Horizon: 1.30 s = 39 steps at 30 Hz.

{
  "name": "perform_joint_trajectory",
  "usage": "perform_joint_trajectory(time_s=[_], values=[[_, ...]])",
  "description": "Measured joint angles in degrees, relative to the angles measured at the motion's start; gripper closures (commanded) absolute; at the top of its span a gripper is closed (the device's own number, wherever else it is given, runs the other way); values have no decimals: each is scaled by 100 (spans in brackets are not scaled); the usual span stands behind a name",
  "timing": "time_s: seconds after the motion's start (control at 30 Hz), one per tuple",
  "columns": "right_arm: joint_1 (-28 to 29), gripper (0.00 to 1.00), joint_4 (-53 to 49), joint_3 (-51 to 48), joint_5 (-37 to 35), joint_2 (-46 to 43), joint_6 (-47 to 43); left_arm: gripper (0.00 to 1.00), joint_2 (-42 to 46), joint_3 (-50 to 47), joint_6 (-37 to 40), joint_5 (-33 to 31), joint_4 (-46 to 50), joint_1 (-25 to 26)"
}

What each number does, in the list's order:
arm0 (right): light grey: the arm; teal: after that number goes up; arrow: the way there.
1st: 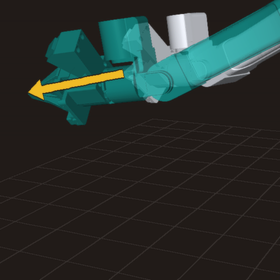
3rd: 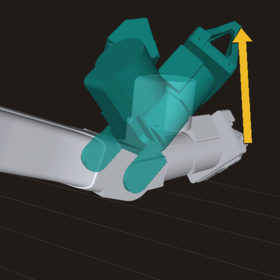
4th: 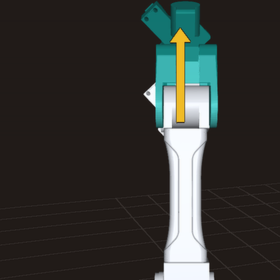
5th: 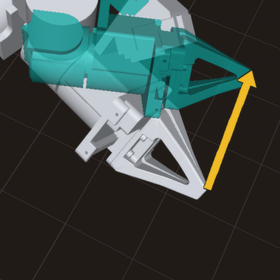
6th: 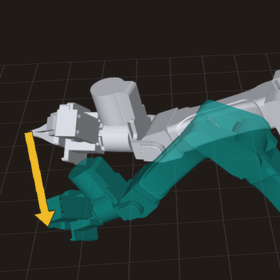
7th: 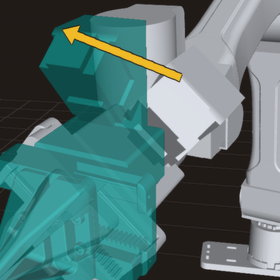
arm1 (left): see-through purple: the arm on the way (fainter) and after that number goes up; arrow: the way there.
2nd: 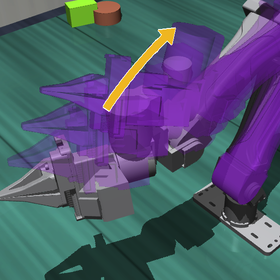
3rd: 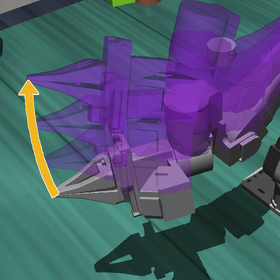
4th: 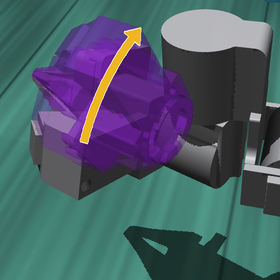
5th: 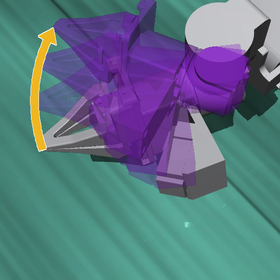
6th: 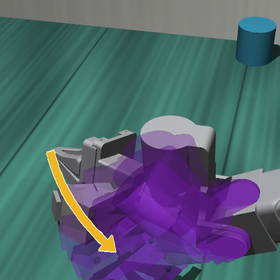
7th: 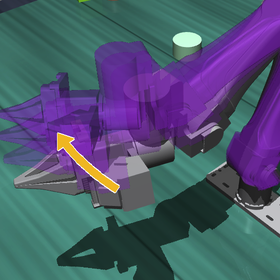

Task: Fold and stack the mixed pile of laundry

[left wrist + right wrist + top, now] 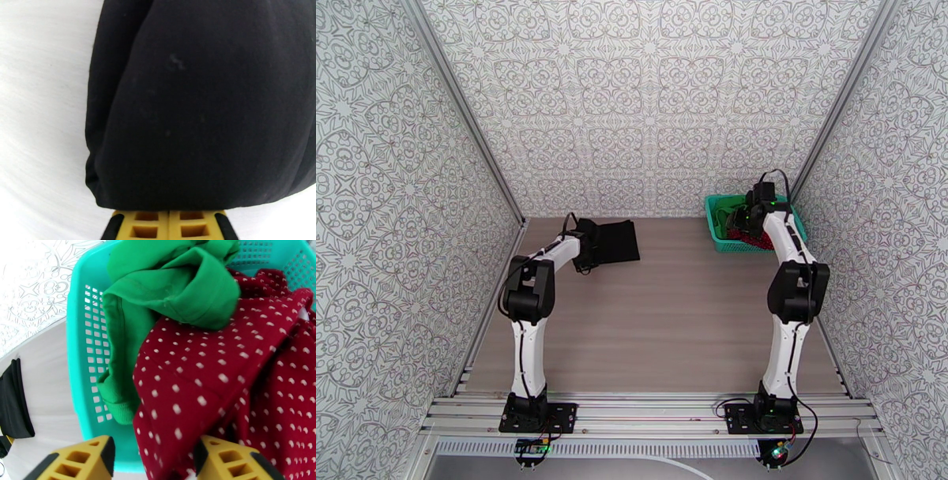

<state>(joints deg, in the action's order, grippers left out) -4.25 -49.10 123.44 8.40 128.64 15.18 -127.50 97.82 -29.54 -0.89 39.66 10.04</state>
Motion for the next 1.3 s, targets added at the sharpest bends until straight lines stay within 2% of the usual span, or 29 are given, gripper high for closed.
perform_joint_trajectory(time_s=[0.1, 0.17, 0.37, 0.53, 0.63, 0.73, 0.97, 1.1, 1.3], values=[[0, 79, -46, 251, 98, 210, 39, 100, 271, -138, 39, 4, -15, 44], [-2, 100, -114, 389, 142, 278, 46, 100, 599, -181, 94, 4, 7, 107], [-11, 100, -256, 551, 225, 146, 133, 100, 2063, -195, 184, -9, 120, 415], [-17, 100, -286, 511, 262, -658, 151, 99, 3110, -188, 284, -42, 417, 638], [-26, 100, -315, 595, 308, -1397, 153, 98, 3416, -188, 304, -48, 638, 721], [-28, 100, -424, 1115, 455, -1969, 160, 98, 3593, -212, 304, -48, 824, 800], [-26, 100, -667, 2280, 1252, -2662, 387, 89, 4035, -354, 304, -44, 1207, 951], [35, 100, -778, 2162, 1635, -3014, 573, 80, 4271, -297, 372, -50, 1530, 1086], [739, 100, -804, 780, 1670, -3602, 605, 66, 4531, -223, 516, -179, 1996, 1561]])
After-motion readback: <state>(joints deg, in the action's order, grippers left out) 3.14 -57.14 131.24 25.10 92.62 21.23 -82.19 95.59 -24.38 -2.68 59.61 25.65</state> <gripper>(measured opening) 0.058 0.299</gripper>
